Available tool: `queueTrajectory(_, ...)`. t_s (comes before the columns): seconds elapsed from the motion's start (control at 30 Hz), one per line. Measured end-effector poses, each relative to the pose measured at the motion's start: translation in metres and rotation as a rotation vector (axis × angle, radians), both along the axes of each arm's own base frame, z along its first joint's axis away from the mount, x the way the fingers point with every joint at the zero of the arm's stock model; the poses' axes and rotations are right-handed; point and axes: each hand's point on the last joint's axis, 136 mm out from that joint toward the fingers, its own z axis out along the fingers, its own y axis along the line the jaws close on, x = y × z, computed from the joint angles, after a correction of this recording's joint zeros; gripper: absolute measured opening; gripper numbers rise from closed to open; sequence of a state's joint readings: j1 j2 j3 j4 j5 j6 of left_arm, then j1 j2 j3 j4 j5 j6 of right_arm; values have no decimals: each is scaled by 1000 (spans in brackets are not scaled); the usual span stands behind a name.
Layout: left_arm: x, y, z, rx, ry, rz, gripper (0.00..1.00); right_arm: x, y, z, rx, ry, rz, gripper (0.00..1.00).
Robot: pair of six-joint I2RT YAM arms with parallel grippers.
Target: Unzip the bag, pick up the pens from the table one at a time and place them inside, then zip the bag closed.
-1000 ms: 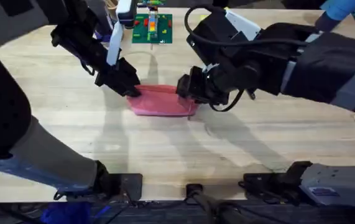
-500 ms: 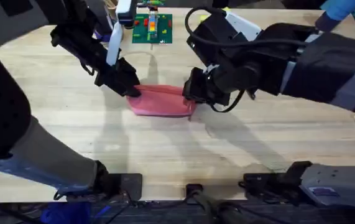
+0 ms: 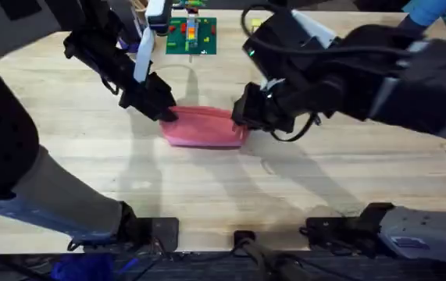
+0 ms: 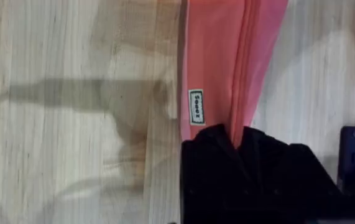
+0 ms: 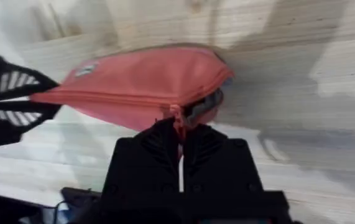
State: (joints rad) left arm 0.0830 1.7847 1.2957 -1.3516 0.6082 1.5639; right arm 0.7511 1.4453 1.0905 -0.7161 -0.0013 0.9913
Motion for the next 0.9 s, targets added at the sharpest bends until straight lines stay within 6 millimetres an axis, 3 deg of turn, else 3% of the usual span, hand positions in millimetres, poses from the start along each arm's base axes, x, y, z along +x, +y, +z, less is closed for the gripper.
queueTrajectory(0.27, 0, -6, 3, -32, 0, 3, 43, 9, -14, 29, 77, -52, -52, 55)
queueTrajectory(0.9, 1, -9, 5, -51, -2, 6, 43, 18, -23, 31, 98, -49, -91, 32)
